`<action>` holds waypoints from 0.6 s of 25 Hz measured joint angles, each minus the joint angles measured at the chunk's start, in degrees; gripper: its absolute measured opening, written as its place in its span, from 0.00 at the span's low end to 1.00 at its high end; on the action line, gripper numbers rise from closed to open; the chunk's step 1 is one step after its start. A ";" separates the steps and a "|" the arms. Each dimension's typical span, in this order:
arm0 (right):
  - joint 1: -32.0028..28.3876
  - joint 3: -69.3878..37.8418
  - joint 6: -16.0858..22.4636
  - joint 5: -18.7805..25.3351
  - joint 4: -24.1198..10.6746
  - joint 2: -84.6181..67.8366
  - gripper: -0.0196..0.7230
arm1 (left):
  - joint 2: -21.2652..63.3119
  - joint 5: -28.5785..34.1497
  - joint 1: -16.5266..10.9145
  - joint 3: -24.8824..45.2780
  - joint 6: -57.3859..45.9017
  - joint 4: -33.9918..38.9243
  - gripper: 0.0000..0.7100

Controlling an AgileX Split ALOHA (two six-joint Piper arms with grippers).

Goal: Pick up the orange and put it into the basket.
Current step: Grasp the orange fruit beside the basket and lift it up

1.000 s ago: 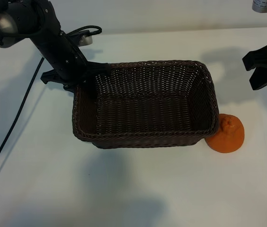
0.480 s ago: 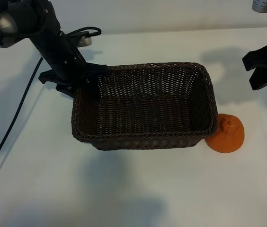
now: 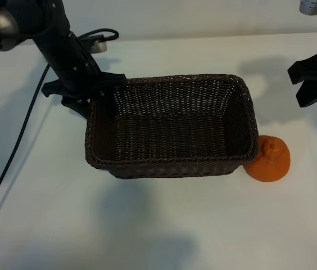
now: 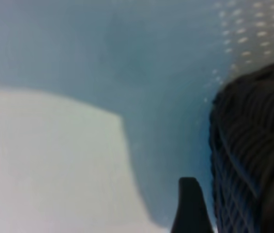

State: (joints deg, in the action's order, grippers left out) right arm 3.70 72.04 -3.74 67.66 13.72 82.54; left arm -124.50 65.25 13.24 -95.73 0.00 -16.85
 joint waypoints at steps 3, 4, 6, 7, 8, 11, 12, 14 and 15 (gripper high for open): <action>0.00 0.00 0.00 0.00 0.00 0.00 0.51 | 0.35 1.35 0.00 -0.33 0.00 0.01 0.74; 0.00 0.00 0.00 0.00 0.00 0.00 0.51 | 0.65 1.35 0.00 -0.33 0.00 0.07 0.74; 0.00 0.00 0.00 0.00 0.00 0.00 0.51 | 1.73 2.08 0.00 -0.33 0.00 0.12 0.74; 0.00 0.00 0.00 0.00 0.00 0.00 0.51 | 2.52 2.08 0.00 -0.33 0.00 0.12 0.74; 0.00 0.00 0.00 0.00 0.00 0.00 0.51 | 3.33 2.08 0.00 -0.33 0.34 0.18 0.74; 0.00 0.00 0.00 0.00 0.00 0.00 0.51 | 6.44 2.08 0.00 -0.33 1.03 0.38 0.74; 0.00 0.00 0.00 0.00 0.00 0.00 0.51 | 7.39 2.08 0.00 -0.33 1.08 0.44 0.74; 0.00 0.00 0.00 0.00 0.00 0.00 0.51 | 9.88 2.08 0.00 -0.33 1.20 0.44 0.74; 0.00 0.00 0.00 0.00 0.00 0.00 0.51 | 10.97 2.08 0.00 -0.33 1.21 0.44 0.74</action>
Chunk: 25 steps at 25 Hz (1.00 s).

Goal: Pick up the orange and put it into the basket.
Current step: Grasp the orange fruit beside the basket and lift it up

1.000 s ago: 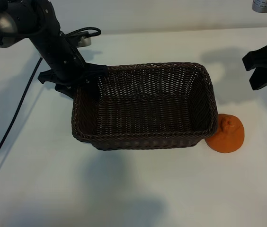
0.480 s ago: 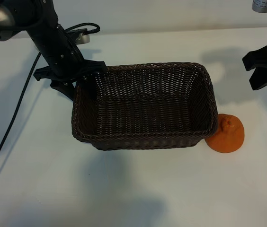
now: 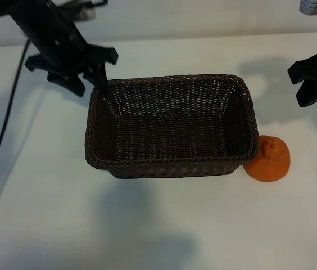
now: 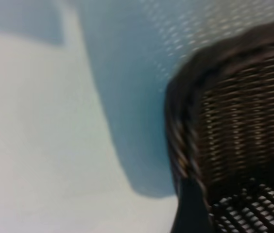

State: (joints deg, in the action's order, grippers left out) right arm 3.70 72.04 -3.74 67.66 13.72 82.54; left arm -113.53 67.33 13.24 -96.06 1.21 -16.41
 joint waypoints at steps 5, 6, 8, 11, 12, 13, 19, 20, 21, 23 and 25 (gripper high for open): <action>0.00 0.00 0.00 0.00 0.00 0.00 0.51 | 5.56 0.00 0.00 0.00 0.05 -0.05 0.74; 0.00 0.00 0.00 0.00 0.00 0.00 0.51 | 6.39 0.00 0.00 0.00 0.05 -0.05 0.74; 0.00 0.00 0.00 0.00 0.00 0.00 0.51 | 7.52 0.00 0.00 0.00 -0.09 -0.05 0.74; 0.00 0.00 0.00 0.00 0.00 0.00 0.51 | 8.30 0.00 0.00 0.07 -0.70 -0.05 0.74; 0.00 0.00 0.00 0.00 0.00 0.00 0.51 | 8.43 0.00 0.00 0.32 -0.82 -0.11 0.74; 0.00 0.00 0.00 0.00 0.00 0.00 0.51 | 8.64 0.00 0.00 0.97 -0.84 -0.24 0.74; 0.00 0.00 0.00 0.00 0.00 0.00 0.51 | 11.48 0.00 0.00 10.09 0.27 -0.39 0.74; 0.00 0.00 0.00 0.00 0.00 0.00 0.51 | 12.13 0.00 0.00 11.67 0.67 -0.33 0.74; 0.00 0.00 0.00 0.00 0.00 0.00 0.51 | 12.88 0.00 0.00 12.99 1.20 -0.33 0.74; 0.00 0.00 0.00 -0.06 0.00 0.00 0.51 | 14.08 0.00 0.00 14.61 1.68 -0.03 0.74; 0.00 0.00 0.00 -0.06 0.00 0.00 0.51 | 15.08 0.00 -0.15 15.38 1.86 0.39 0.74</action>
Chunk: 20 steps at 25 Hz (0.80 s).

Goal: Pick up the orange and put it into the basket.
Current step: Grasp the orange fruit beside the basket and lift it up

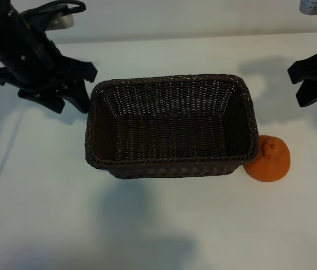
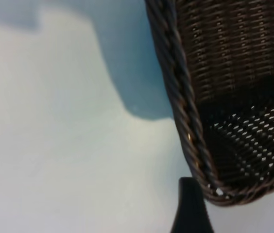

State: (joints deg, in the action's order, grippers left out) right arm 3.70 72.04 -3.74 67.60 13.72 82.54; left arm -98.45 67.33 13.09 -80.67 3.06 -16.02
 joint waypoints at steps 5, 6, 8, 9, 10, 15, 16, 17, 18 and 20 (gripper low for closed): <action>0.00 0.00 0.00 0.00 0.00 0.00 0.51 | 1.78 0.00 -2.55 0.35 0.37 0.68 0.74; 0.00 0.00 0.00 0.00 0.00 0.00 0.51 | 2.20 0.00 -3.01 0.41 0.37 0.94 0.74; 0.00 0.00 0.00 0.05 0.00 0.00 0.51 | 3.07 0.00 -3.58 1.21 0.72 1.06 0.74; 0.00 0.00 0.00 0.05 0.00 0.00 0.51 | 3.55 0.00 -3.62 1.75 0.90 1.14 0.74; 0.00 0.00 0.00 0.05 0.00 0.00 0.51 | 3.97 0.00 -3.62 2.37 0.90 1.14 0.74; 0.00 0.00 0.00 0.05 0.00 0.00 0.51 | 5.68 0.00 -3.62 3.21 1.08 1.14 0.74; 0.00 0.00 0.00 0.05 0.00 0.00 0.51 | 6.26 0.00 -3.62 3.21 1.14 1.14 0.74; 0.00 0.00 0.00 0.05 0.00 0.00 0.51 | 6.92 0.00 -3.62 3.21 1.14 1.14 0.74; 0.00 0.00 0.00 0.05 0.00 0.00 0.51 | 7.46 0.00 -3.62 3.21 1.14 1.14 0.74; 0.00 0.00 0.00 0.05 0.00 0.00 0.51 | 8.42 0.00 -3.62 3.21 1.19 1.14 0.74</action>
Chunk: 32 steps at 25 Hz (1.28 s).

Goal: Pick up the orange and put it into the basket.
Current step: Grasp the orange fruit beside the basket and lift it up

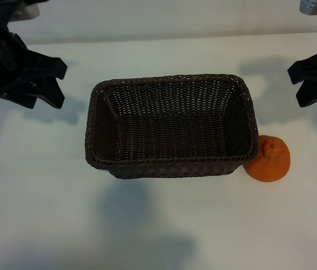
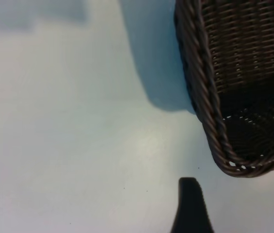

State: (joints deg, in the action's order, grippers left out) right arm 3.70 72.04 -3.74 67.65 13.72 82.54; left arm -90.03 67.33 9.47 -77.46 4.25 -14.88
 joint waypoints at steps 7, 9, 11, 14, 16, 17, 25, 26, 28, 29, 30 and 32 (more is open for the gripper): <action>0.00 0.00 0.00 0.00 0.15 0.00 0.51 | 0.94 0.00 0.00 0.00 0.04 -0.05 0.74; 0.00 0.00 0.00 -0.05 0.15 0.00 0.51 | 0.94 0.00 0.00 0.00 0.11 -0.05 0.74; 0.00 0.00 0.00 -0.18 0.18 0.00 0.51 | 0.94 0.00 0.00 0.00 0.20 -0.05 0.74; 0.00 0.00 0.00 -0.38 0.56 0.00 0.51 | 0.94 0.00 0.00 0.00 0.25 -0.05 0.74; 0.00 0.00 0.00 -0.71 0.89 0.00 0.51 | 0.94 0.00 0.00 0.00 0.27 -0.05 0.74; 0.00 0.00 0.00 -0.85 0.95 0.00 0.51 | 0.94 0.00 0.00 0.00 0.27 -0.05 0.74; 0.00 0.00 0.00 -2.15 1.00 0.00 0.51 | 0.94 0.00 0.00 0.00 0.31 -0.05 0.74; 0.00 0.00 0.00 -2.33 1.00 0.00 0.50 | 0.94 0.00 0.00 0.00 0.31 -0.05 0.74; 0.00 0.00 -0.11 -2.86 1.00 0.00 0.47 | 0.94 0.00 0.00 0.00 0.31 -0.05 0.74; 0.00 0.00 -0.54 -2.96 0.87 0.00 0.45 | 0.94 0.00 0.00 0.00 0.31 -0.05 0.74; 0.00 0.00 -1.36 -3.01 0.74 0.00 0.43 | 0.94 0.00 0.00 0.00 0.31 -0.05 0.74; 0.00 0.00 -3.37 -3.07 0.24 0.00 0.40 | 0.94 0.00 0.00 0.00 0.31 -0.05 0.74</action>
State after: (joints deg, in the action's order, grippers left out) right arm 3.70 72.04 -7.11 64.58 13.96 82.54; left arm -89.09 67.33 9.47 -77.46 4.56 -14.93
